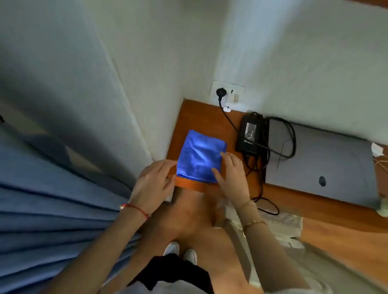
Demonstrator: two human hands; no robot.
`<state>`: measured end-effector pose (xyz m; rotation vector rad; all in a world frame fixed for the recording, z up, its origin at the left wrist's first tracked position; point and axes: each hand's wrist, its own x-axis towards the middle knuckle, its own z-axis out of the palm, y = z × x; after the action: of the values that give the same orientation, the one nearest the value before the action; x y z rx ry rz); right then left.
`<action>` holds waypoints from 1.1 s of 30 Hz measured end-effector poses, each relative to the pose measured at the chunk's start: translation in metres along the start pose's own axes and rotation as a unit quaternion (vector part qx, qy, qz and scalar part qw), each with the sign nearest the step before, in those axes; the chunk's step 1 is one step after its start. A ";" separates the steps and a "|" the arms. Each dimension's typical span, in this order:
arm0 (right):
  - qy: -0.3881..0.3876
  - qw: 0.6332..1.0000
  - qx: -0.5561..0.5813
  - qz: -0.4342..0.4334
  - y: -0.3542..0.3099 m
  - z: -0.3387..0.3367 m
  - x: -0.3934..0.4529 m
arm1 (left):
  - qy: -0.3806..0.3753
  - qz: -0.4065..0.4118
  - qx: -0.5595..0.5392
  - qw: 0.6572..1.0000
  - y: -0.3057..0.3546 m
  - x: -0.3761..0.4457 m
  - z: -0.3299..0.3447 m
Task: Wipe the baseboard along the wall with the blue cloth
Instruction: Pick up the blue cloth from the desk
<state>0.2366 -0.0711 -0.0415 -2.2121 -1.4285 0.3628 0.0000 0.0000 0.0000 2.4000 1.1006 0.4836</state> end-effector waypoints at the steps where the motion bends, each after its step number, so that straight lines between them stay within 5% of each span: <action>1: -0.009 1.000 0.003 -0.009 0.002 0.008 0.010 | -0.011 -0.007 -0.004 1.000 -0.001 0.002 0.005; 11: -0.097 0.994 -0.035 -0.023 0.009 0.061 0.065 | -0.015 -0.011 0.010 1.000 -0.005 0.011 0.024; 25: -0.023 0.995 -0.092 -0.008 0.017 0.065 0.046 | -0.017 -0.031 0.001 0.999 -0.005 0.016 0.030; 33: 0.016 0.997 0.039 0.058 0.011 0.031 0.007 | -0.049 -0.008 0.005 0.999 -0.005 0.019 0.017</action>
<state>0.2341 -0.0605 -0.0730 -2.2331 -1.2515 0.4122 0.0172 0.0134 -0.0145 2.3940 1.0800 0.3512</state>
